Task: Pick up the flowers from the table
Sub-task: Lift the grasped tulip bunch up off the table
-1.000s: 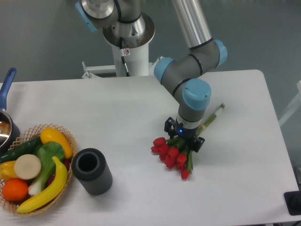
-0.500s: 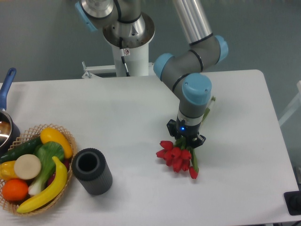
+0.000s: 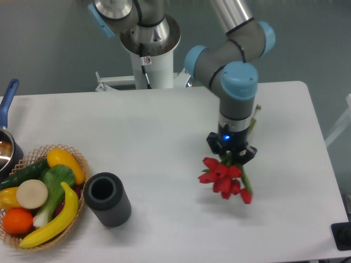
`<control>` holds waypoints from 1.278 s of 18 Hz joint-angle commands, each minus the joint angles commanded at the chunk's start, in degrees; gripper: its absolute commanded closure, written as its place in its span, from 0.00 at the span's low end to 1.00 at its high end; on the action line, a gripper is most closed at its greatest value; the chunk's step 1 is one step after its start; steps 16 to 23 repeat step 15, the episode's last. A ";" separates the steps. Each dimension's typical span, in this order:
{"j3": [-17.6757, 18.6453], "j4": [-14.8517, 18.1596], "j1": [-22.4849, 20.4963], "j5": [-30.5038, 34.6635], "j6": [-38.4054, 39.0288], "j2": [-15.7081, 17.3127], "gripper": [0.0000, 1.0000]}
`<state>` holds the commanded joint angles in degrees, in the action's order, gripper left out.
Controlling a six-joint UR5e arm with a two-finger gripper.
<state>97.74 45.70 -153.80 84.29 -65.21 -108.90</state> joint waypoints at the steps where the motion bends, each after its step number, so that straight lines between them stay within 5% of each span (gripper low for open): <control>1: -0.70 0.09 -0.70 -0.09 0.17 0.00 1.00; 6: -5.18 1.05 -3.34 0.00 0.53 -0.61 1.00; 15: -11.34 11.50 -5.89 1.22 0.35 -0.79 0.98; 23: -11.34 11.50 -5.89 1.22 0.35 -0.79 0.98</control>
